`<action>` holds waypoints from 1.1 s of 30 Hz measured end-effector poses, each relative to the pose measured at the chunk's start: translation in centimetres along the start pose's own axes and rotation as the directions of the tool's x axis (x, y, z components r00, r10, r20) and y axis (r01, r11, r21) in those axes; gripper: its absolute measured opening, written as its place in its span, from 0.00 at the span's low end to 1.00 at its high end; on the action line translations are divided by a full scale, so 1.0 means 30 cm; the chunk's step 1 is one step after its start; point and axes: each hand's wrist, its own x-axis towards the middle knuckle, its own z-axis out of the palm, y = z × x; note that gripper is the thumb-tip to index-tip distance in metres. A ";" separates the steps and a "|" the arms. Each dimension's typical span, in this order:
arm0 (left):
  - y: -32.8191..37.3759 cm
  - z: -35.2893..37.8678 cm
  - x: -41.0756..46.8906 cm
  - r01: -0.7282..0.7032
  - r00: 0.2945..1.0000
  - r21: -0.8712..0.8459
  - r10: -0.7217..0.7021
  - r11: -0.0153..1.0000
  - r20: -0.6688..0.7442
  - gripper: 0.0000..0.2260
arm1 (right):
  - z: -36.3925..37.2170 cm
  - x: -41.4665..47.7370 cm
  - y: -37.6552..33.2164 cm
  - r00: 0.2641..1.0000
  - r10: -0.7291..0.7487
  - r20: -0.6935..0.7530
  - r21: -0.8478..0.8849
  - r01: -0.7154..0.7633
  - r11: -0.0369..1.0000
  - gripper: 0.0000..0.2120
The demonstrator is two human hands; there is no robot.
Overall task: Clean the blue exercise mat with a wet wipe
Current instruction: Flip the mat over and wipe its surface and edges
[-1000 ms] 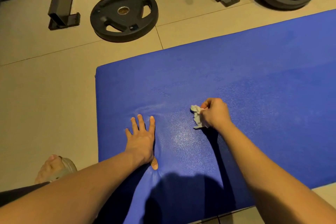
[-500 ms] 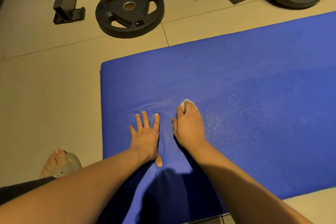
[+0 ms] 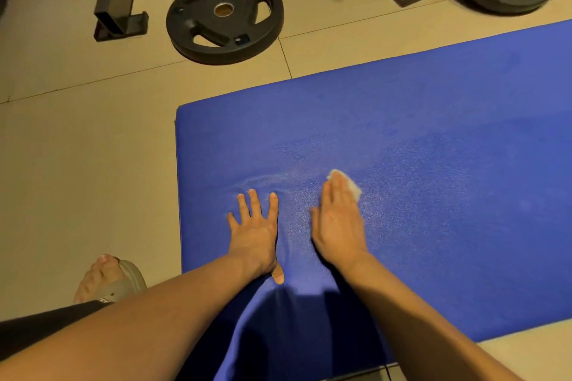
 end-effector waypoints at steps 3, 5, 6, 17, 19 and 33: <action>-0.025 0.019 0.003 -0.024 0.999 -0.032 0.023 0.999 -0.034 0.78 | 0.058 -0.045 -0.156 0.967 -0.253 0.033 0.053 0.251 0.966 0.28; -0.069 0.039 -0.003 -0.078 0.993 -0.053 0.072 0.996 -0.096 0.76 | 0.051 -0.052 -0.169 0.924 -0.380 0.047 0.054 0.378 0.924 0.29; -0.096 0.049 -0.016 -0.114 0.986 -0.056 0.106 0.992 -0.127 0.74 | 0.039 -0.042 -0.143 0.906 -0.422 0.042 0.034 0.421 0.906 0.29; -0.358 0.073 -0.097 -0.108 0.988 -0.026 0.105 0.994 -0.113 0.73 | 0.042 -0.061 -0.216 0.998 -0.050 0.045 0.064 0.048 0.997 0.33; -0.350 0.085 -0.090 -0.100 0.987 -0.039 0.094 0.994 -0.128 0.73 | 0.084 -0.090 -0.337 0.976 -0.200 0.085 0.071 0.195 0.978 0.33; -0.332 0.101 -0.073 -0.033 0.992 -0.108 0.019 0.994 -0.128 0.78 | 0.016 -0.019 -0.177 0.986 0.166 0.030 -0.026 -0.165 0.986 0.35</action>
